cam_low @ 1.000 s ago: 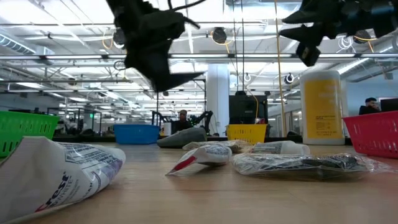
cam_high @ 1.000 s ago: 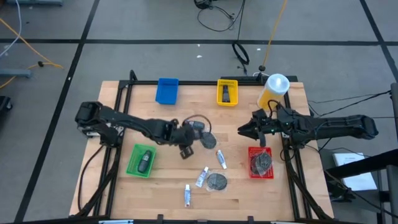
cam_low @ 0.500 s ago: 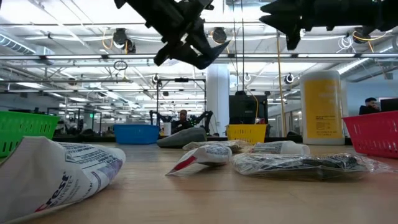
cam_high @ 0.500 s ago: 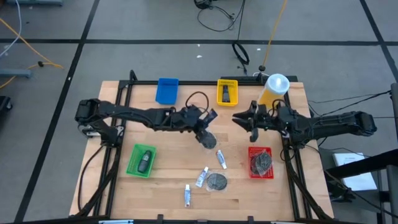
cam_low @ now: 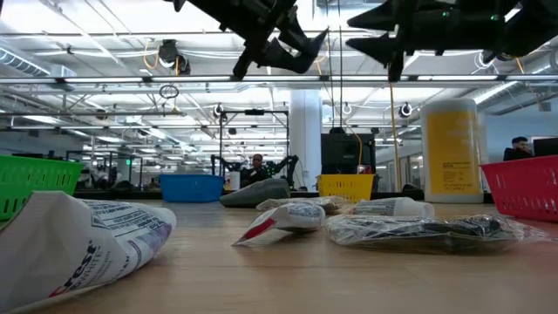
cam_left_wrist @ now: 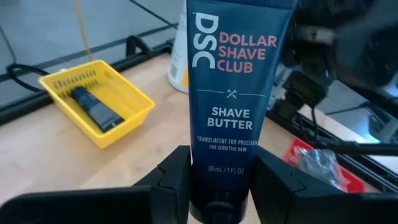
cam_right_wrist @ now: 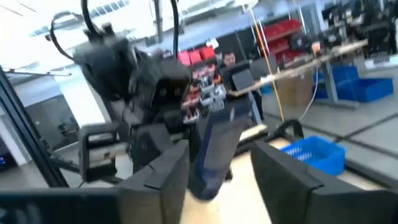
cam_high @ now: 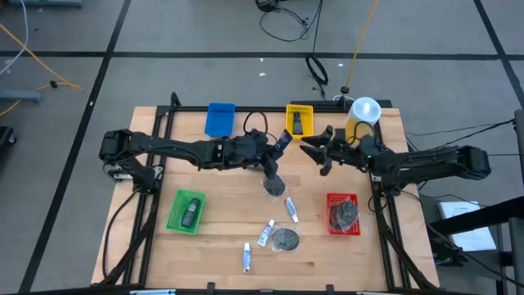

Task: Pick & Place Travel size toiletries
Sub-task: Put the shaving cream into the yellow basket

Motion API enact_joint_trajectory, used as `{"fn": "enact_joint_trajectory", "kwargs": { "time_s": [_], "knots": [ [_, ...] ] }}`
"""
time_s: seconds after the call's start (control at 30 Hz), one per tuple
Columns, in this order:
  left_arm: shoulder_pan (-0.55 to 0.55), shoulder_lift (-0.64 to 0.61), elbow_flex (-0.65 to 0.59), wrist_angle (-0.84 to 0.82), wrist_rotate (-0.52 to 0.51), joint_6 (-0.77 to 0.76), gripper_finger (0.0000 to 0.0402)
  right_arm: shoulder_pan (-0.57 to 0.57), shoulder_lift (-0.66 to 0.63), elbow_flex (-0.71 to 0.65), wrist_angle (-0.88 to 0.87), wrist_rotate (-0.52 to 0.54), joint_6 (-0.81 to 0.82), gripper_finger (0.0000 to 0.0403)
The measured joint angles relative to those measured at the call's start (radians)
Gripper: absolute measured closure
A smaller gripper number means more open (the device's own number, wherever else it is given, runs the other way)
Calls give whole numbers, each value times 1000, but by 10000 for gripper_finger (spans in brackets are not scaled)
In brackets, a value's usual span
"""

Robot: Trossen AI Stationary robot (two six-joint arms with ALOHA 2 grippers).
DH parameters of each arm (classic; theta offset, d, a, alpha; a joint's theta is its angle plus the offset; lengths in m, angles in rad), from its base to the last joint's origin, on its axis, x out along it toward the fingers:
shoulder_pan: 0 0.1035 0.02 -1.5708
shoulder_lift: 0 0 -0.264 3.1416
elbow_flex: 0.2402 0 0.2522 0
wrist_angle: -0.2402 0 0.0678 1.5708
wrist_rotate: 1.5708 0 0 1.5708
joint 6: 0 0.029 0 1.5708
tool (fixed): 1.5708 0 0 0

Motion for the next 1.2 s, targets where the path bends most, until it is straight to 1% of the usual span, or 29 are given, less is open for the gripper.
{"fn": "enact_joint_trajectory", "kwargs": {
  "time_s": [0.17, 0.23, 0.33, 0.43, 0.5, 0.73, 0.9, 1.03, 1.2],
  "knots": [
    [3, 0, 0, 0, -10, 1, 281, 0, 75, 0, 51, -2, 57, 166],
    [3, 0, 0, 0, -17, 9, 280, 0, 109, 0, 80, -1, 96, 155],
    [4, 0, 0, -3, -40, 30, 279, 0, 164, 0, 154, 2, 139, 150],
    [12, 0, 0, -24, -48, 32, 278, 0, 214, 4, 245, 4, 180, 150],
    [17, 0, 0, -46, -49, 32, 278, 0, 237, 24, 271, 4, 191, 152],
    [31, 0, 1, -81, -50, 33, 278, 0, 315, 125, 205, 97, 196, 166],
    [32, 0, 1, -102, -64, 55, 277, -4, 325, 135, 194, 185, 232, 174],
    [32, 0, 1, -106, -65, 71, 277, -19, 324, 135, 166, 187, 282, 187],
    [32, 0, 1, -106, -66, 153, 277, -26, 333, 135, 160, 183, 349, 210]
  ]
}}
